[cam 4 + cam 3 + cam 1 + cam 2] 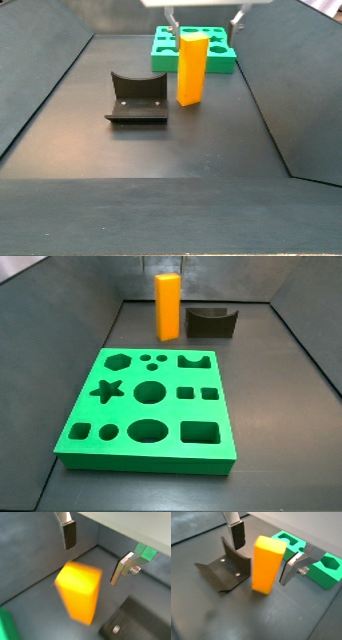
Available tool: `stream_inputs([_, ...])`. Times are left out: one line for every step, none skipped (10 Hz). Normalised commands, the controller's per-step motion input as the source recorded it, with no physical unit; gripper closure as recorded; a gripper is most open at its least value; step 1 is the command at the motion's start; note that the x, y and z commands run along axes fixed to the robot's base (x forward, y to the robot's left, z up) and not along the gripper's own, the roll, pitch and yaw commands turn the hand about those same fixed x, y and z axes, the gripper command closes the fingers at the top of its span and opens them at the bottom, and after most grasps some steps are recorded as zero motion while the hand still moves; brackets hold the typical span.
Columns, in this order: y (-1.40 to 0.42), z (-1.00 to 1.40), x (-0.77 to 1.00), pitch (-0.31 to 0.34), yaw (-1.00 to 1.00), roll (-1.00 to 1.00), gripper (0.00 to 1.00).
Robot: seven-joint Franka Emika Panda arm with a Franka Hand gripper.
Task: Pick up the rectangle object. Move up. Move to above the board. Insert the rectangle object.
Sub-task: Pick up the rectangle object.
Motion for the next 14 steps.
stream_inputs([-0.61, -0.67, 0.34, 0.219, 0.35, -0.07, 0.0])
stream_inputs([-0.24, -0.58, 0.43, 0.259, 0.6, -0.11, 0.0])
stream_inputs([-0.1, -0.53, 0.04, 0.163, 0.87, 0.0, 0.0])
stream_inputs([0.0, -0.55, 0.0, 0.0, 1.0, 0.03, 0.0])
stream_inputs([0.03, -0.15, -0.12, 0.0, 0.54, -0.06, 0.0])
stream_inputs([0.0, 0.0, -0.04, -0.024, 0.0, -0.04, 0.0])
stream_inputs([0.0, 0.0, 0.0, 0.0, 0.0, 0.0, 1.0])
stream_inputs([-0.16, 0.0, 0.0, 0.0, 0.0, 0.12, 1.0])
stream_inputs([0.0, 0.0, 0.0, 0.0, 0.0, 0.0, 1.0])
stream_inputs([0.0, 0.0, 0.0, 0.0, 0.0, 0.0, 1.0])
stream_inputs([0.0, 0.0, 0.0, 0.0, 0.0, 0.0, 1.0])
stream_inputs([0.0, 0.0, 0.0, 0.0, 0.0, 0.0, 1.0])
stream_inputs([0.0, 0.0, 0.0, 0.0, 0.0, 0.0, 1.0])
stream_inputs([0.0, 0.0, 0.0, 0.0, 0.0, 0.0, 1.0])
